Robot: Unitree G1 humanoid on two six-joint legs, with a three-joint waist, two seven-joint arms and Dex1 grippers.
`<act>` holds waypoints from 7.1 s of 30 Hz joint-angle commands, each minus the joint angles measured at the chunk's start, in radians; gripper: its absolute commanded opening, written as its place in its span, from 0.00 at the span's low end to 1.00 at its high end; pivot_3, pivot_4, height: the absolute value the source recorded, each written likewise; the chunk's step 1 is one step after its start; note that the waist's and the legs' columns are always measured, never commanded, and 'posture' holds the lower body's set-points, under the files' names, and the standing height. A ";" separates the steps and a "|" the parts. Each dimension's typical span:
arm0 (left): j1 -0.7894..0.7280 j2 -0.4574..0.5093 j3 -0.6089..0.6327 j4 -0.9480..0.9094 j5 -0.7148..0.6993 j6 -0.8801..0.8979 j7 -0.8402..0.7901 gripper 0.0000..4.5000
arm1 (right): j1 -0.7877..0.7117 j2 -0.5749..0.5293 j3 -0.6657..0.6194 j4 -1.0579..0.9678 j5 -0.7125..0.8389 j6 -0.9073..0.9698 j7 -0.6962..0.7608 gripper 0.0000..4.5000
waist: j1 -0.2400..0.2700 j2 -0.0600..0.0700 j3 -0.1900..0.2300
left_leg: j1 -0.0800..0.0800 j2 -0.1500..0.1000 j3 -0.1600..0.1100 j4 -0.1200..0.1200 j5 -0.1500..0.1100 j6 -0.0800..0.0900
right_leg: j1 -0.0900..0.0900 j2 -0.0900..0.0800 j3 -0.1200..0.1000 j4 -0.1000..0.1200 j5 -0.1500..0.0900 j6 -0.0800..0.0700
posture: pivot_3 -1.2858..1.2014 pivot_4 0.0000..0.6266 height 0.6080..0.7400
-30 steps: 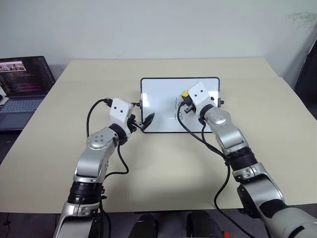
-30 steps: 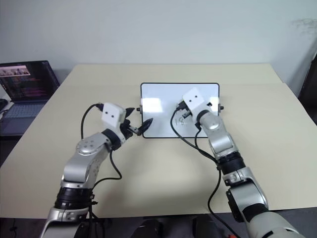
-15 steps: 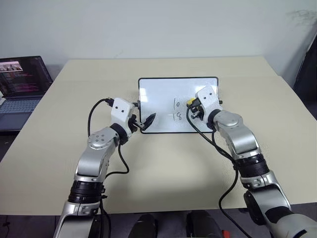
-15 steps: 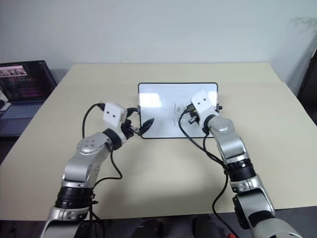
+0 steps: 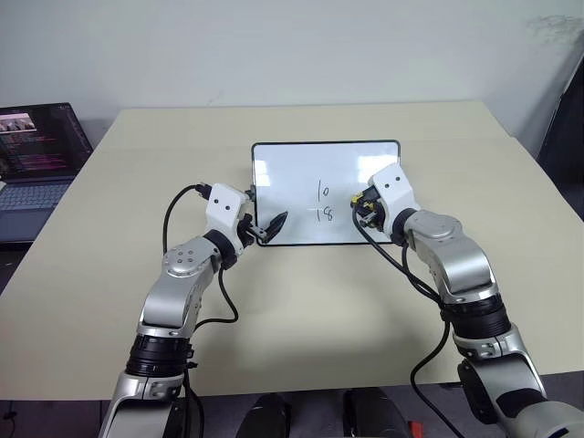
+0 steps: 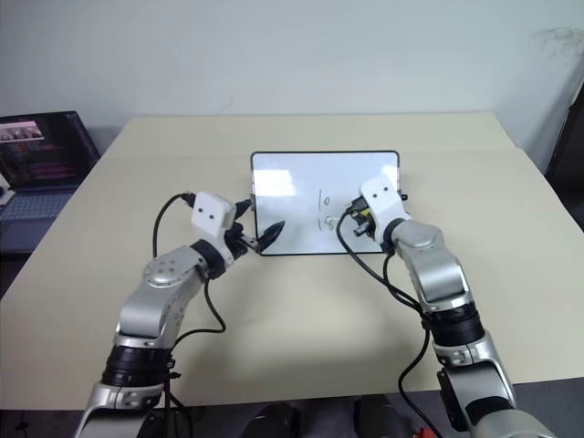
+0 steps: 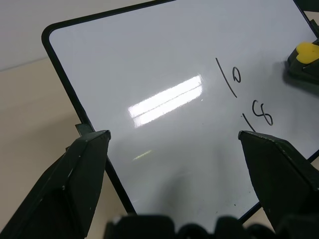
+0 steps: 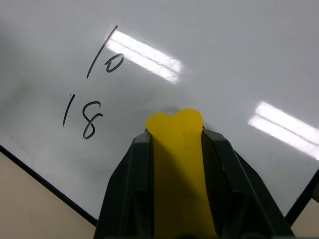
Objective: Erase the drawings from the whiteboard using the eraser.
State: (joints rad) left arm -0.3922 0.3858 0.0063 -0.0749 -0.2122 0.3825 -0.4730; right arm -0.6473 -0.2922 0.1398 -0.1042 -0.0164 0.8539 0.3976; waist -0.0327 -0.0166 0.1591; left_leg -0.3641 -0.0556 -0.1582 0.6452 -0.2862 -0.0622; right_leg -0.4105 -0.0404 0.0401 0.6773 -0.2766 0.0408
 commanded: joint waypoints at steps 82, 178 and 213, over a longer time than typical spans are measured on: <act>0.017 0.017 0.024 -0.089 -0.002 0.018 -0.007 1.00 | -0.054 0.022 0.076 0.233 -0.154 -0.373 -0.033 0.22 | 0.003 0.000 0.000 | 0.003 0.000 -0.001 0.001 0.000 0.000 | 0.004 0.000 -0.001 0.002 0.000 0.000 | 0.52 0.24 1.00; 0.007 0.032 0.042 -0.098 0.001 0.025 0.016 1.00 | -0.165 0.154 0.191 0.486 -0.218 -0.642 0.030 0.22 | -0.024 0.000 0.000 | 0.004 0.001 0.001 0.001 0.000 0.000 | 0.003 0.001 0.000 0.002 0.000 0.000 | 0.52 0.24 1.00; -0.030 0.025 0.022 -0.042 0.006 0.006 -0.007 1.00 | -0.051 -0.074 0.101 0.390 -0.217 -0.613 0.043 0.22 | 0.006 -0.001 0.000 | 0.003 -0.001 -0.002 0.002 0.000 0.000 | 0.005 0.001 -0.001 0.002 0.001 0.000 | 0.52 0.24 1.00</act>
State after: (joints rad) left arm -0.4006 0.4050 0.0269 -0.1049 -0.2117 0.4087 -0.4732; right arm -0.7132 -0.3450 0.2835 0.2872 -0.2316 0.1891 0.4537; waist -0.0264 -0.0175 0.1589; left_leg -0.3608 -0.0566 -0.1601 0.6467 -0.2859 -0.0624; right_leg -0.4052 -0.0398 0.0387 0.6789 -0.2761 0.0409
